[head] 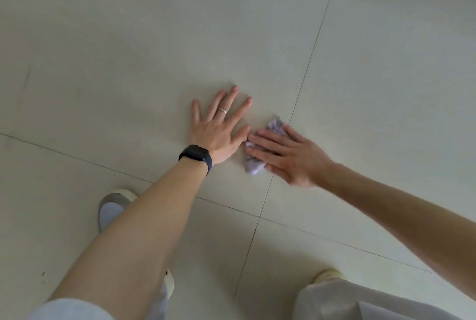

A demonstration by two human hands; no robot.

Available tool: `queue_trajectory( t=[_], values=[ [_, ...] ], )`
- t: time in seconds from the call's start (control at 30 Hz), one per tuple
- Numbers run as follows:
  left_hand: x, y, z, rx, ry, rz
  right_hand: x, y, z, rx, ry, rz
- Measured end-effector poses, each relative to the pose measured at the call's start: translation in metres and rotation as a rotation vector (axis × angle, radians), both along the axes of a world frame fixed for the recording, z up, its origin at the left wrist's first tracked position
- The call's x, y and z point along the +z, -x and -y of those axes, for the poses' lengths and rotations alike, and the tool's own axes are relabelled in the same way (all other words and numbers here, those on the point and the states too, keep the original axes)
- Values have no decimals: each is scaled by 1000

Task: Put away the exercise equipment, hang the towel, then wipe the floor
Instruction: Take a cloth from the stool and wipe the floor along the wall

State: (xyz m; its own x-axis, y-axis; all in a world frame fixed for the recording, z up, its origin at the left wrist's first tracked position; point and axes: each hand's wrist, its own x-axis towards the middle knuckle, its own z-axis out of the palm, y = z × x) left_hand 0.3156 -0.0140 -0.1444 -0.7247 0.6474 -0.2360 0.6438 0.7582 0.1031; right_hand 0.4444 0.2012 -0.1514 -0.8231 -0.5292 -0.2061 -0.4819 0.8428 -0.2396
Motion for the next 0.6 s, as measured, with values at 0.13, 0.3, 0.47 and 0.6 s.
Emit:
queue_trajectory(
  t=[0.13, 0.3, 0.47, 0.6],
  values=[
    [8, 22, -2, -69, -180, -118, 11, 99, -49, -502, -68, 31],
    [15, 63, -1, 108, -48, -21, 14, 109, -11, -774, -68, 108],
    [22, 118, -10, 60, 87, 70, 14, 80, 10, -401, -36, 15],
    [25, 155, -27, 37, 60, 83, 14, 118, -31, -472, -92, 27]
  ],
)
